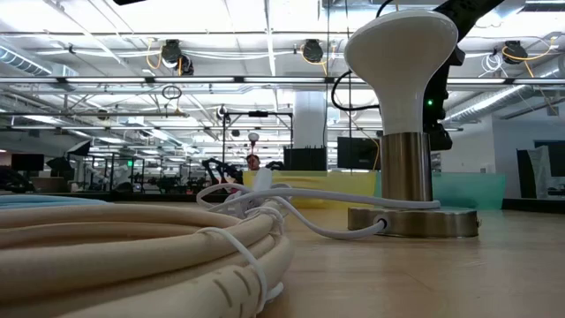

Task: Pick & Place USB Port
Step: Put the brown HDMI cable into the yellow bin

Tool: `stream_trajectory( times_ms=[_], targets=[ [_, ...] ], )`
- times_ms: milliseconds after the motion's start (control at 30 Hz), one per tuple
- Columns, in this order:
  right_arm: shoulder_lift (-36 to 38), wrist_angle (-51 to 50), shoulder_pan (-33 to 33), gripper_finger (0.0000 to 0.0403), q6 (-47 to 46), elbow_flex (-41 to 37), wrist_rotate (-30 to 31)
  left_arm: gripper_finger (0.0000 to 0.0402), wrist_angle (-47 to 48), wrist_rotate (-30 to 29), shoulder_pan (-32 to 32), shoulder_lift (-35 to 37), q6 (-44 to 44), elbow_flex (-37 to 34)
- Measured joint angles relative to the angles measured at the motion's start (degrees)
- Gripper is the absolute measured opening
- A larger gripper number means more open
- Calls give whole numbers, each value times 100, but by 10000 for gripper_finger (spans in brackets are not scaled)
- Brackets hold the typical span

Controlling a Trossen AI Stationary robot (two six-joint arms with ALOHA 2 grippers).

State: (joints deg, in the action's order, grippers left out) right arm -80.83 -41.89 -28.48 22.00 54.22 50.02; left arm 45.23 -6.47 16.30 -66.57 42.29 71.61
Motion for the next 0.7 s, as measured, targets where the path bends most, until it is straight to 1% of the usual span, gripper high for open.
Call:
stream_trajectory(
  times_ms=[67, 133, 267, 333, 400, 467, 567, 700],
  targets=[
    [16, -4, 79, 186, -191, 2, 341, 136, -4, -16, 32, 0, 27, 0],
    [83, -115, 186, 190, -383, 49, 404, 136, -4, -49, 56, 0, 61, 0],
    [294, -103, 531, 191, -904, 352, 165, 136, -4, -49, 78, 0, 94, 0],
    [409, -119, 738, 188, -1289, 637, -105, 136, -7, -16, 78, 0, 95, 0],
    [538, -98, 963, 185, -1843, 1021, -460, 136, -7, -10, 78, 0, 93, 0],
    [657, -18, 1208, 184, -2425, 1424, -943, 136, -4, -5, 78, 0, 90, 0],
    [797, 393, 1565, 184, -3093, 1980, -1918, 136, -1, -1, 78, -21, 89, 0],
    [919, 1278, 2051, 187, -3740, 2404, -3103, 136, -9, 184, 78, -20, 139, -103]
  ],
)
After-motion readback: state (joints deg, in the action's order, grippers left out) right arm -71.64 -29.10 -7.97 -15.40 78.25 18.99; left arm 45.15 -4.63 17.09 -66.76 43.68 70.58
